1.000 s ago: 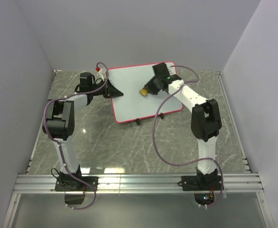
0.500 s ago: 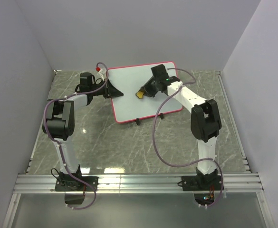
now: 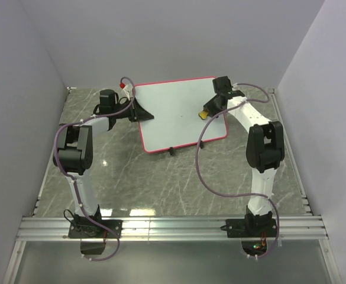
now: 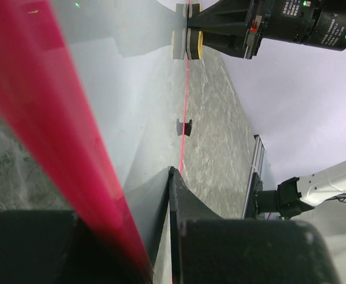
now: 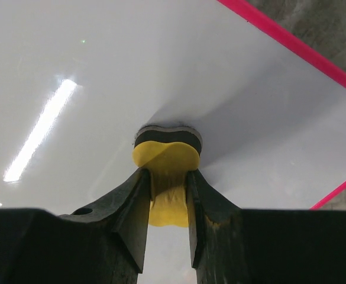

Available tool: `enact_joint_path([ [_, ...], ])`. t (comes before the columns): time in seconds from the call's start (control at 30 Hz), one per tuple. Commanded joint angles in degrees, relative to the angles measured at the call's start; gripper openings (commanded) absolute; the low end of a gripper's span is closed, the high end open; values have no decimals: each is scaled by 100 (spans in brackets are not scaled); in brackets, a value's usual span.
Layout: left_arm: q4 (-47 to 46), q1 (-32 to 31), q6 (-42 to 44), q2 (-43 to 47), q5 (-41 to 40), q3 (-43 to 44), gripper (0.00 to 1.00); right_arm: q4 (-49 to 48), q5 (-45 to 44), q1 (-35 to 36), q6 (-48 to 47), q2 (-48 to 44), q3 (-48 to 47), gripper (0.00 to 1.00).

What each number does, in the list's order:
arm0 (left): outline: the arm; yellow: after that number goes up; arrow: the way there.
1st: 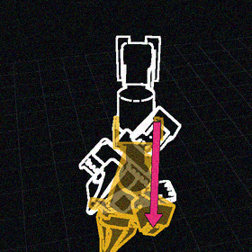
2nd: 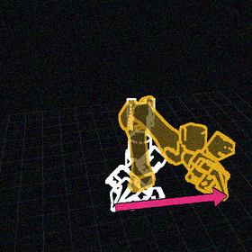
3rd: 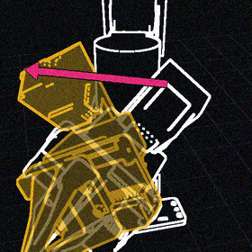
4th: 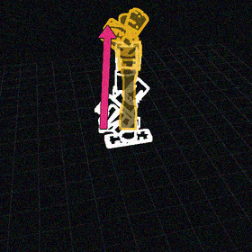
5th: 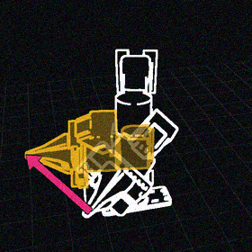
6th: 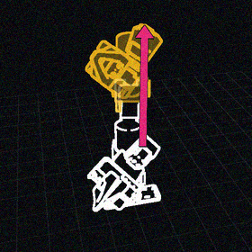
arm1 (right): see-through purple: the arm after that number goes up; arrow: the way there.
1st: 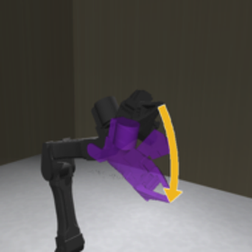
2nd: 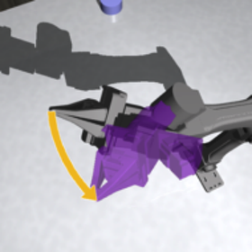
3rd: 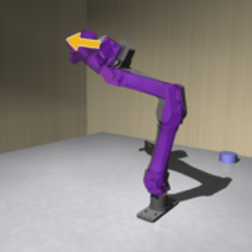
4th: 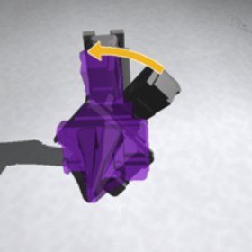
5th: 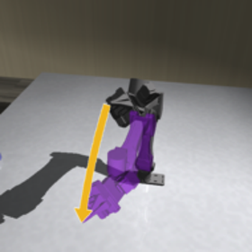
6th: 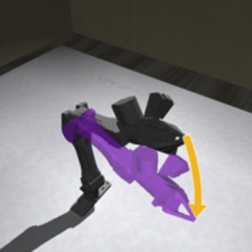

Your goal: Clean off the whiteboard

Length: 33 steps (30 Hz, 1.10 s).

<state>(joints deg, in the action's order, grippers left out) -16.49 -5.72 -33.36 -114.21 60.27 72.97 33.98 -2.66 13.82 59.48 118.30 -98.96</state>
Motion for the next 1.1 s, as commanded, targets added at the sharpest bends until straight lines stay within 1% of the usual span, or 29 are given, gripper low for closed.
enact_joint_path([
  [0.0, 234, 0, 515, -31, -508, 60, 0, 180, -245, 252, -69, 229, 96, 0],
  [0.13, 225, 0, 506, -40, -508, 60, 0, 118, 9, 682, 1, 264, -123, 0],
  [0.27, 225, -8, 515, -75, -508, 68, 0, 161, 239, 1279, 160, 316, -474, 0],
  [0.4, 208, 0, 498, -84, -490, 86, 0, -13, 643, 1649, 204, 360, -528, 0],
  [0.5, 199, 0, 489, -84, -490, 77, 0, 143, 819, 1720, 143, 544, -704, 0],
  [0.6, 190, 9, 498, -75, -499, 68, 0, 232, 645, 1668, 3, 458, -678, 0],
  [0.67, 199, 9, 489, -57, -508, 51, 0, 197, 512, 1519, -77, 300, -485, 0],
  [0.77, 190, 27, 480, -40, -499, 51, 0, 171, 144, 1246, -349, -157, -152, 0],
  [0.8, 208, 18, 489, -31, -507, 59, 0, 179, 38, 1193, -541, -437, -46, 0],
  [0.83, 269, 27, 506, -40, -568, 77, 0, 179, -215, 1045, -647, -596, 216, 0],
  [0.93, 313, 35, 577, -13, -639, 68, 1, 136, -524, 833, -991, -1220, 709, 0],
  [1.07, 296, 27, 673, 66, -718, -63, 4, 65, -832, 447, -1211, -2002, 1789, 0],
])
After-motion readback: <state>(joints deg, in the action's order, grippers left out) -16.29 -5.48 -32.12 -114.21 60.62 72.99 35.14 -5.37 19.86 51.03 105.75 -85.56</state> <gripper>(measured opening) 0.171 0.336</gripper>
